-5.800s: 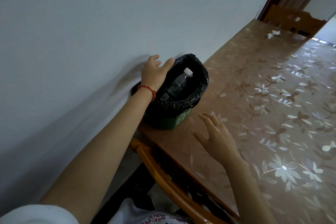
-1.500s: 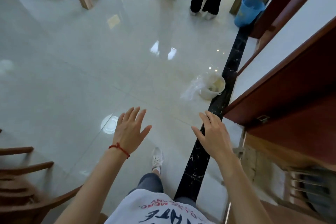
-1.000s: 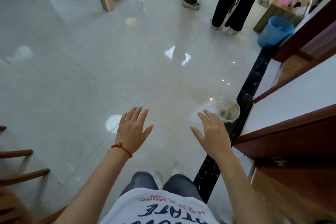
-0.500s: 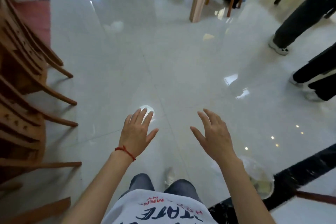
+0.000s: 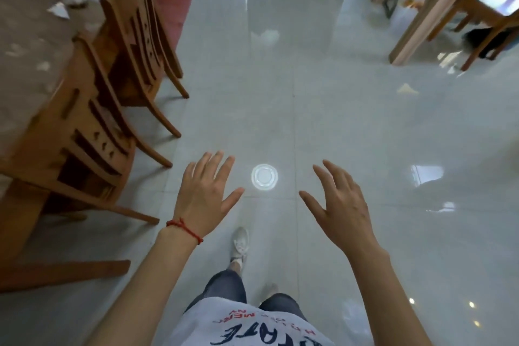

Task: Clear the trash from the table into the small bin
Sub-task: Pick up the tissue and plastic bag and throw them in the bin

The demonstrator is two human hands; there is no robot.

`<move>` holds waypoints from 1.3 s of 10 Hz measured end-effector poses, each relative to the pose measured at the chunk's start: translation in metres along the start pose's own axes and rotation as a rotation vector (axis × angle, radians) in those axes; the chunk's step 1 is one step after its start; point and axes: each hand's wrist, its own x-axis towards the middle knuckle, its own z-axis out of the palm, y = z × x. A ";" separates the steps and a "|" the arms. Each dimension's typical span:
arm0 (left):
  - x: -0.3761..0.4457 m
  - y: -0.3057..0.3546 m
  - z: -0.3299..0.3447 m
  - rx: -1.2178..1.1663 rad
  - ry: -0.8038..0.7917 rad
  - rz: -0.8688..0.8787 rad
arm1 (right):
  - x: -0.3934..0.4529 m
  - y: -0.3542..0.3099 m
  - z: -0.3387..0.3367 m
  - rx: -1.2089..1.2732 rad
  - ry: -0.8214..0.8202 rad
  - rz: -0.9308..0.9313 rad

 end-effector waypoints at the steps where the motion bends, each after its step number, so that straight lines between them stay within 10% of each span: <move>1: 0.030 -0.021 -0.009 0.007 0.013 -0.020 | 0.041 -0.009 0.006 0.003 0.002 -0.013; 13: 0.501 -0.174 -0.086 0.008 0.029 -0.145 | 0.568 0.010 0.018 0.017 -0.052 -0.094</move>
